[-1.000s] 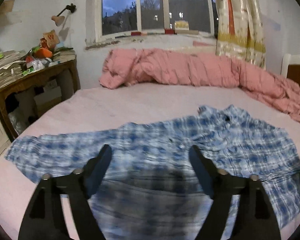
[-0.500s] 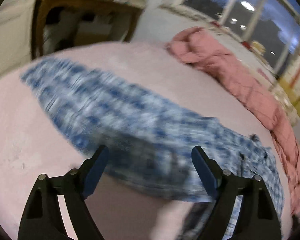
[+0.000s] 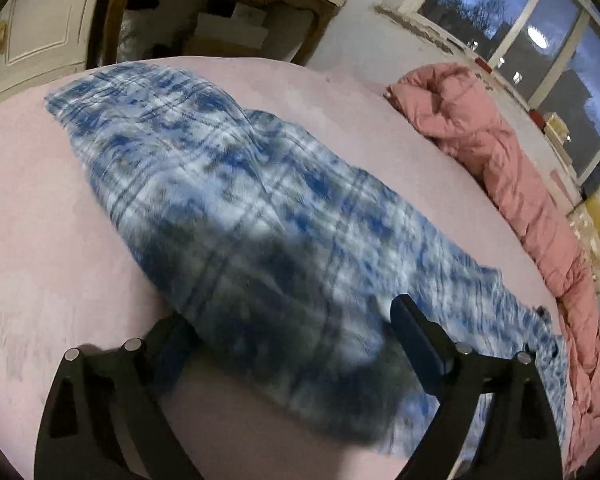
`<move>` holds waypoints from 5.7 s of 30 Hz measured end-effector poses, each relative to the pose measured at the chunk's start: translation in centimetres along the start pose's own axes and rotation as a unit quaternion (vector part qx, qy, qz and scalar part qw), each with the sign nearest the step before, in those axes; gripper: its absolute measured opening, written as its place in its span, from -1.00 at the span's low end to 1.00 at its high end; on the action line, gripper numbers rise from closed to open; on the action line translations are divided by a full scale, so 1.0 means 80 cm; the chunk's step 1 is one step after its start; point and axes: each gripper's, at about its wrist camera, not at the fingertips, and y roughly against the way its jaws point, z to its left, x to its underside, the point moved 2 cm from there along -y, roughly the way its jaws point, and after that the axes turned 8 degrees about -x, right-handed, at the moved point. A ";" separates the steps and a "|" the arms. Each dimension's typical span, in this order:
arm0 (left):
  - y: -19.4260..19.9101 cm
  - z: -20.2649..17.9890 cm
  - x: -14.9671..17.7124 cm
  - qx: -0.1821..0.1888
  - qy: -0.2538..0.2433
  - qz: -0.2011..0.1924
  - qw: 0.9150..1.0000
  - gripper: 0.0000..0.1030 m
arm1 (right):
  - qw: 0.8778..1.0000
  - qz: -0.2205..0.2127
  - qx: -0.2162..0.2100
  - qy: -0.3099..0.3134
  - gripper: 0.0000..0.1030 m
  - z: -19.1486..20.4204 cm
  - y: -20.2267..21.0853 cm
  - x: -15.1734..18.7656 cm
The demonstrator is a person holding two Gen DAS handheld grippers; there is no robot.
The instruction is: Fold large clothes
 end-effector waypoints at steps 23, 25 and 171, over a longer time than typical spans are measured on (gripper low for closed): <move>0.130 -0.292 0.011 0.139 -0.164 -0.099 0.972 -0.96 | 0.998 0.047 -0.004 -0.049 0.26 -0.030 -0.045 0.018; 0.144 -0.334 0.047 0.159 -0.201 -0.102 0.961 -0.96 | 0.997 0.048 -0.019 -0.064 0.26 -0.035 -0.044 0.018; 0.392 -0.208 0.288 0.212 -0.276 -0.276 0.896 0.90 | 0.974 -0.130 -0.181 -0.049 1.00 -0.013 0.181 0.087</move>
